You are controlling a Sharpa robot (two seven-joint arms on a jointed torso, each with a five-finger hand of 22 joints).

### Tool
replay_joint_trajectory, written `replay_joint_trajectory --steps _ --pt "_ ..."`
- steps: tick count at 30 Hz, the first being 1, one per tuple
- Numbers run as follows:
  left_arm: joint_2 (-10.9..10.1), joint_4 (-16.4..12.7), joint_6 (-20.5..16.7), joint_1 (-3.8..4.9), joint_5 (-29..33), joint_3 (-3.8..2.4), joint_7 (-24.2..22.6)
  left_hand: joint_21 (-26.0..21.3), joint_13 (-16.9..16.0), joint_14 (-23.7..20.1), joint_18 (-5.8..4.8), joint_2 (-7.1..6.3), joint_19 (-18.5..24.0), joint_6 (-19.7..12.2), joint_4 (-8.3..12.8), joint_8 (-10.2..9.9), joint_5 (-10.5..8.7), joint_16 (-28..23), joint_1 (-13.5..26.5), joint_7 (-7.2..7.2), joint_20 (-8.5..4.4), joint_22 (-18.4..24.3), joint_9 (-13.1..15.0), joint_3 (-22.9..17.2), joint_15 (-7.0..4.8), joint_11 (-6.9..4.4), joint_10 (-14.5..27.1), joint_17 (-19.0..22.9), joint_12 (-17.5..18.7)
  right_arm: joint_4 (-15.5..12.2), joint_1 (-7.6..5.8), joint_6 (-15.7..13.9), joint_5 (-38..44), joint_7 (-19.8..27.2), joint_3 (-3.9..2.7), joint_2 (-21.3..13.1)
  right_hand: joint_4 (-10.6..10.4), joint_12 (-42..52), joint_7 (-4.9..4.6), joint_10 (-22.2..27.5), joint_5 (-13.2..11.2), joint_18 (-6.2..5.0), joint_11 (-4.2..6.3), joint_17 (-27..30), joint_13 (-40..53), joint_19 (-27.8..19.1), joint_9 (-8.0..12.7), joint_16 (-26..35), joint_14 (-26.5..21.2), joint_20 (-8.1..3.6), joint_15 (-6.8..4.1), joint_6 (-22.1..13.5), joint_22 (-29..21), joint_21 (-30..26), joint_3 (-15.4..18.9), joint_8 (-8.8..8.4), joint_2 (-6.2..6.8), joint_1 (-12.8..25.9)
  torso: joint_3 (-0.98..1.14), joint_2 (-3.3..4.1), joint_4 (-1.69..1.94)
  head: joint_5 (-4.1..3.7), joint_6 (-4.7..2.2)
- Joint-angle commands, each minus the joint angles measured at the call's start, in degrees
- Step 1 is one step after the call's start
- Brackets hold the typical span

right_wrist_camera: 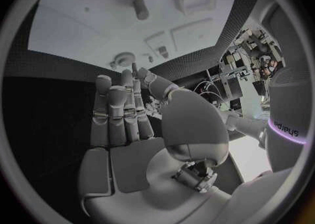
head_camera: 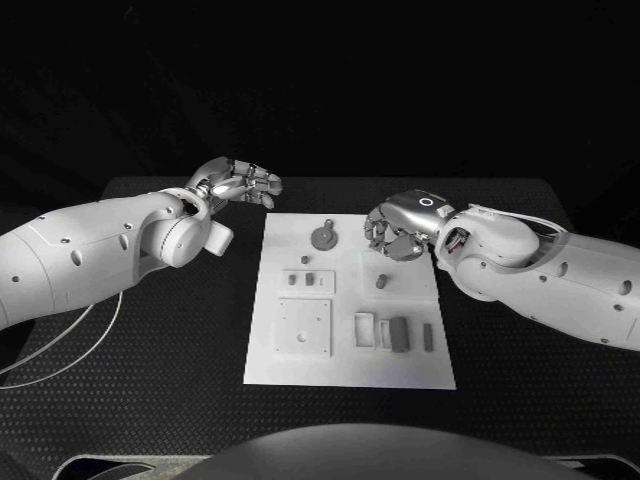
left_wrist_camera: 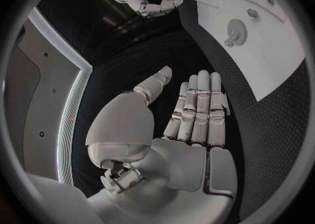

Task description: Assemble the parts on the task board

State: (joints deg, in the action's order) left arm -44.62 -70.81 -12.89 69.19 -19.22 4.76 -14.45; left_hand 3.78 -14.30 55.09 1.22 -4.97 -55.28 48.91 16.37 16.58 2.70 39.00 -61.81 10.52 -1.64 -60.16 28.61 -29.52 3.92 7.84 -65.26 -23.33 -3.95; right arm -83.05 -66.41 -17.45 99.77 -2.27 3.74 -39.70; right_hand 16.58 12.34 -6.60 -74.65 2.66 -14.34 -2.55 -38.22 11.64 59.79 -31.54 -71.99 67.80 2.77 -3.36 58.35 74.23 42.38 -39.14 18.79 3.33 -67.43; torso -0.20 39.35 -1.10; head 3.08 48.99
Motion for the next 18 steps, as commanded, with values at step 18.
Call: replay_joint_trajectory --steps 18 --pt "1.5 0.6 -0.9 0.99 0.4 -0.06 -0.6 0.0 0.1 0.4 -0.26 0.16 0.2 -0.4 -0.1 0.0 0.25 -0.4 0.1 0.10 0.09 0.2 -0.1 0.3 0.14 0.02 0.3 -0.2 0.0 -0.3 3.83 2.6 3.1 2.2 5.23 8.4 0.1 -0.5 0.00 -0.3 0.2 -0.66 0.03 -0.2 0.1 0.4 -0.1 -0.1 0.1 0.01 -0.38 0.1 0.1 0.1 -0.5 0.19 0.01 -0.3 -0.19 0.01 0.26 4.76 1.01"
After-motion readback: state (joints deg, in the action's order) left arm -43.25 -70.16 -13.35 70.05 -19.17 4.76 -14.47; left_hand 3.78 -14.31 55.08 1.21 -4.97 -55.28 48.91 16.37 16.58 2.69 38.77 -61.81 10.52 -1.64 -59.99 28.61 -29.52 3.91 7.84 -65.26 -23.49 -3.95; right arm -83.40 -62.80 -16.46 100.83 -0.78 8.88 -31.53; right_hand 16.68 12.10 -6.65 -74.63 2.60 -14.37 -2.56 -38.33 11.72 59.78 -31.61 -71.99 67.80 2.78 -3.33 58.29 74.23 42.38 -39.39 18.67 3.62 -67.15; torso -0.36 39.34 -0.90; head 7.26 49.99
